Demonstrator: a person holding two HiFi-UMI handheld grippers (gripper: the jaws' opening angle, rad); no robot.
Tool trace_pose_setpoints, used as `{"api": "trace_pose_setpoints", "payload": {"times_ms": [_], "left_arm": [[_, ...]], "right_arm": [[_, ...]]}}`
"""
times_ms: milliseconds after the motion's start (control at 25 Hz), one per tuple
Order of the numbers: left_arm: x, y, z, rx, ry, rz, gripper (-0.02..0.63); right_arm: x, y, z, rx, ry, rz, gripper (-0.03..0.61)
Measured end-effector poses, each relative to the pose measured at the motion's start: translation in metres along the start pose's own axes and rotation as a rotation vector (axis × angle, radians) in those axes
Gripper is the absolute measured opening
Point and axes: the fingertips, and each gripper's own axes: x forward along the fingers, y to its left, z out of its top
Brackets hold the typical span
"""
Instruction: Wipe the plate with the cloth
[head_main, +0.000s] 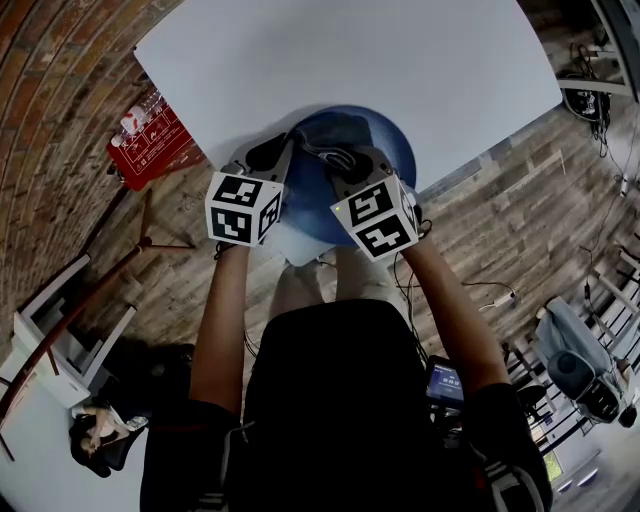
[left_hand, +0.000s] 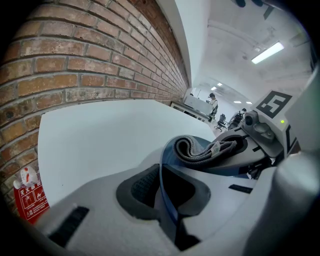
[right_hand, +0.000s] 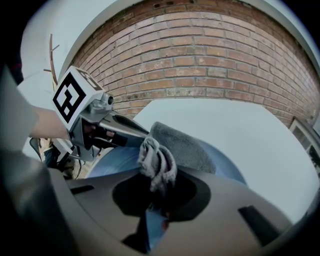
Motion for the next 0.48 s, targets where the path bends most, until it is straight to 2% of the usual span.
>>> {"api": "trace_pose_setpoints", "payload": {"times_ms": [480], "left_arm": [[0.0000,0.0008,0.0003,0.006,-0.004,0.007,0.032]], "right_arm": [[-0.0057,-0.0074,-0.0060,0.005,0.027,-0.030,0.051]]}}
